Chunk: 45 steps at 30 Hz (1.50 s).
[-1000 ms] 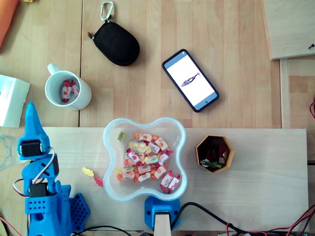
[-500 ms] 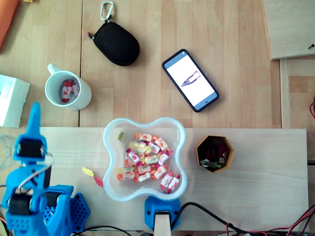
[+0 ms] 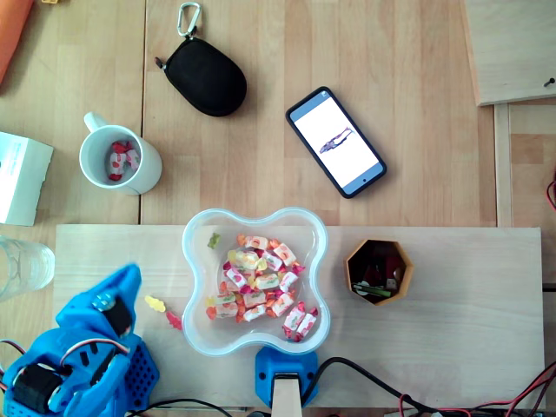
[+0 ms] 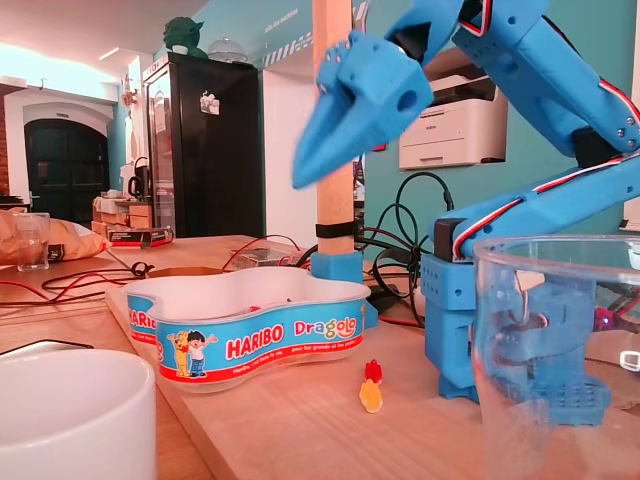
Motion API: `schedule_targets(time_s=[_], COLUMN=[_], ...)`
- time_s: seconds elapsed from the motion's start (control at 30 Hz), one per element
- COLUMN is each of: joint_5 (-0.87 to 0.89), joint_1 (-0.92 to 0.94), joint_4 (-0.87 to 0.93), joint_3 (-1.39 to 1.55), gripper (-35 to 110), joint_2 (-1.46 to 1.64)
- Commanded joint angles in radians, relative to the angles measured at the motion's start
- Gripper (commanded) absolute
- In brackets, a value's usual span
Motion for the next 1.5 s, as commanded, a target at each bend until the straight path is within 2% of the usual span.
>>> schedule_targets(time_s=[0.0,0.07,0.17,0.4,0.63,0.83,1.07,1.27,1.47], joint_5=[0.110,0.160,0.129,-0.089,-0.387,-0.614,-0.804,-0.833,-0.834], joint_1=[0.074,0.097,0.098,0.114,0.130,0.287,0.417,0.417,0.417], joint_4=[0.109,0.110,0.104,0.101,0.103,0.109,0.106,0.074,-0.155], joint_3=[-0.038,-0.023,-0.008,-0.081,-0.390,-0.563,-0.497,-0.400,-0.318], gripper=[4,6,7,8,8,8,8,8,8], joint_2=[0.006,0.006,0.002,-0.175,-0.540,-0.730,-0.885,-0.934,-0.954])
